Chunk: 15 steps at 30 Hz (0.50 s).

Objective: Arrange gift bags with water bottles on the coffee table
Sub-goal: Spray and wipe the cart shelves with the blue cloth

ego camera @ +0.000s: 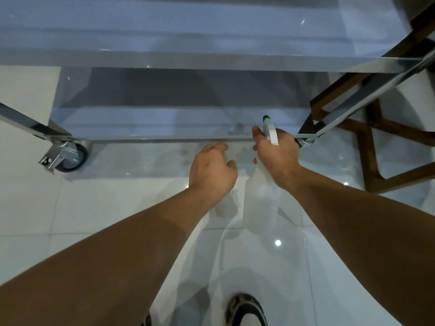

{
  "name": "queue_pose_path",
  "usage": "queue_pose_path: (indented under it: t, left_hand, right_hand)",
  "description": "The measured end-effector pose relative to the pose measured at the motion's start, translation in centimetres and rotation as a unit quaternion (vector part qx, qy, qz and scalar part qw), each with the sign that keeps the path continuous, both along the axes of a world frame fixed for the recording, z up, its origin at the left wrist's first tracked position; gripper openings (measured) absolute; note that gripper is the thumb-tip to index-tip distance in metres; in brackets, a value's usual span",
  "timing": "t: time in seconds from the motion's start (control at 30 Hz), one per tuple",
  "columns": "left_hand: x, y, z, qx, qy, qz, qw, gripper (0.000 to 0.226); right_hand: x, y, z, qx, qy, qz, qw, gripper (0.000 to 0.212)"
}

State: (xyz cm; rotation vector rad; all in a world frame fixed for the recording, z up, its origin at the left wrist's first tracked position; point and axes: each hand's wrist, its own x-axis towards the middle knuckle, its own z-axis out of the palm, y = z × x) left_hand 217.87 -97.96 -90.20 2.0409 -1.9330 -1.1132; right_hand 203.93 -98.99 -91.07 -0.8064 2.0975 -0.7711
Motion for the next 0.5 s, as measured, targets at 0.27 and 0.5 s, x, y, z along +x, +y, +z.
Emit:
queue_pose_path:
  t: [0.27,0.5]
  left_hand:
    - [3.1,0.6,0.9,0.011,-0.007,0.019,1.000,0.047]
    - [8.9,-0.1,2.9,0.004,-0.021,0.046,0.999,0.046]
  right_hand:
    - [4.6,-1.0,1.4,-0.015,-0.013,0.009,1.000,0.036]
    - [11.1,-2.3,2.7,-0.008,-0.015,0.103,0.995,0.032]
